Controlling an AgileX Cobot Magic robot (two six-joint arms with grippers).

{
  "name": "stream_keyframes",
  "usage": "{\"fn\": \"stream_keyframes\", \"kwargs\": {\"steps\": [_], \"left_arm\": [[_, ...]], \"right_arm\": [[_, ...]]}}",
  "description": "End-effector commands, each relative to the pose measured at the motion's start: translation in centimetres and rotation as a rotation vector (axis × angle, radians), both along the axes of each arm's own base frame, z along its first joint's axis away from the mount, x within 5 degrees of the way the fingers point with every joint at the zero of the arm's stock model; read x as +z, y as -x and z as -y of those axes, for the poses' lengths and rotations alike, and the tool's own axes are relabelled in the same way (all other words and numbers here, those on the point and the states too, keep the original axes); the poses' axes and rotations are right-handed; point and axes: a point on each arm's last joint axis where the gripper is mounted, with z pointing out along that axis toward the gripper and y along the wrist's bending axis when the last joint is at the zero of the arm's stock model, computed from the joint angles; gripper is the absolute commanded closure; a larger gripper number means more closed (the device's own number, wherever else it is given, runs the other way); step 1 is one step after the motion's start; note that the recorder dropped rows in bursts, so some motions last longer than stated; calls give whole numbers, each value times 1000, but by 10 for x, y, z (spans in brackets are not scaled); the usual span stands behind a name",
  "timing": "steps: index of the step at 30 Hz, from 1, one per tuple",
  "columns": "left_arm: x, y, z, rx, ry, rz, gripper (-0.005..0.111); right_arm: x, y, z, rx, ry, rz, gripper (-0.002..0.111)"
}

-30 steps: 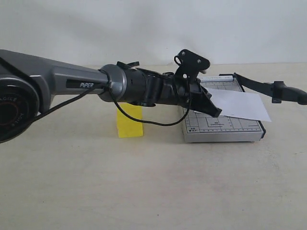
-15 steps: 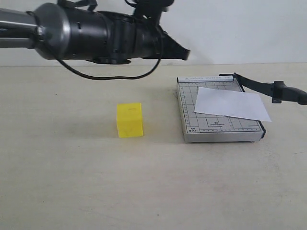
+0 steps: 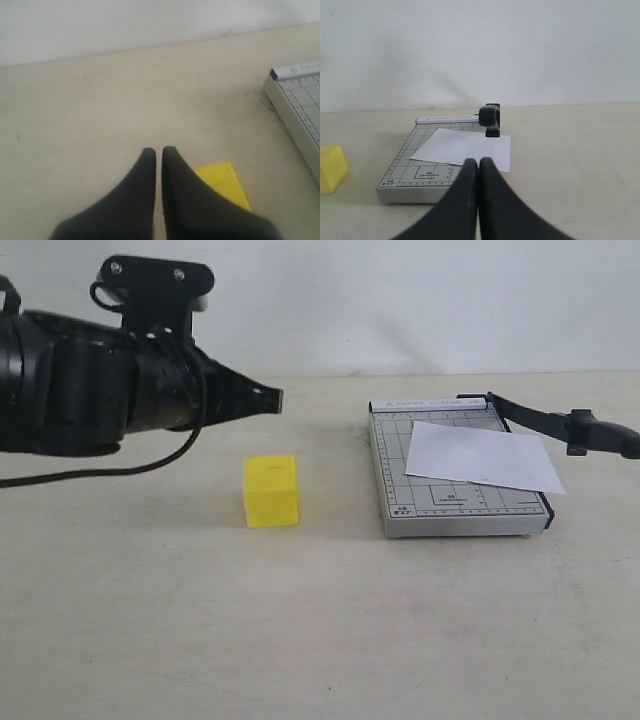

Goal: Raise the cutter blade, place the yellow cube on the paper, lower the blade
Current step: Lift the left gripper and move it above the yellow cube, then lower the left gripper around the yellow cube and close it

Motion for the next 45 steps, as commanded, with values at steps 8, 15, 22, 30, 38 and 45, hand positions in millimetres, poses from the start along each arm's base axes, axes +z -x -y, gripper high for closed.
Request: {"fn": "stream_keyframes", "kwargs": {"steps": [8,15,22,30,38,45], "left_arm": [[-36,23,-2,-55,122,-182,47],[-36,21,-7,28,154,-179,20],[-30,16,-6,58,194,-171,21],[-24,-5,12,28,190,-133,6],[-50,-27,36,20,140,-151,6],[-82,-34,37,47,41,-178,6]], "right_arm": [[2,1,0,-2,-5,17,108],[2,1,0,-2,-5,17,108],[1,1,0,-2,-5,15,108],[1,1,0,-2,-5,15,108],[1,1,0,-2,-5,15,108],[1,1,0,-2,-5,15,108]]}}
